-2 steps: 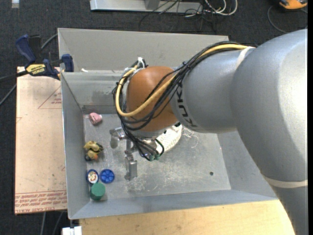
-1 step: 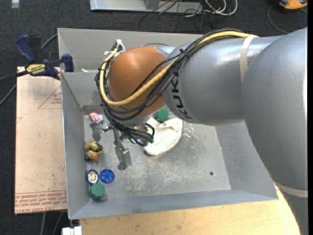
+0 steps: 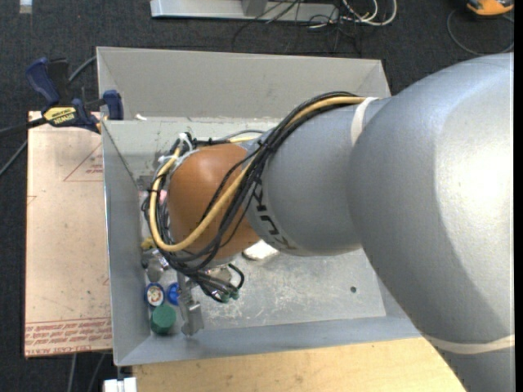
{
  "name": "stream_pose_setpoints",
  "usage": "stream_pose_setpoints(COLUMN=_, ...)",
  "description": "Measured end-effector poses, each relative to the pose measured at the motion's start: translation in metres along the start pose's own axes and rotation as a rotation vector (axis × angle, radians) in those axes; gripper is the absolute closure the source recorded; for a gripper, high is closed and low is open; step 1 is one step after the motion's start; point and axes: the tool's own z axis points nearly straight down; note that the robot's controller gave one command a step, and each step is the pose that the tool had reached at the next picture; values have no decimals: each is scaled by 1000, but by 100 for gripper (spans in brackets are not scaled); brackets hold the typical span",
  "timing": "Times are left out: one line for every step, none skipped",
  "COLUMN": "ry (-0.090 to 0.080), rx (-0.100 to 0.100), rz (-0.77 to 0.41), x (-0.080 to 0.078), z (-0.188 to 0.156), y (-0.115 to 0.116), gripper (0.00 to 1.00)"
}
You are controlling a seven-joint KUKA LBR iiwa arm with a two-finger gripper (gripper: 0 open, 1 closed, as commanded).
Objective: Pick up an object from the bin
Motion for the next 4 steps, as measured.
stream_pose_setpoints(ry=-21, rx=7, rz=-263, x=4, z=34, y=-1, gripper=0)
stream_pose_setpoints(ry=-5, rx=-1, rz=-391, x=9, z=36, y=1, gripper=100)
stream_pose_setpoints(ry=-5, rx=-1, rz=-391, x=9, z=36, y=1, gripper=100)
stream_pose_setpoints(ry=-1, rx=-1, rz=-391, x=10, z=32, y=1, gripper=100)
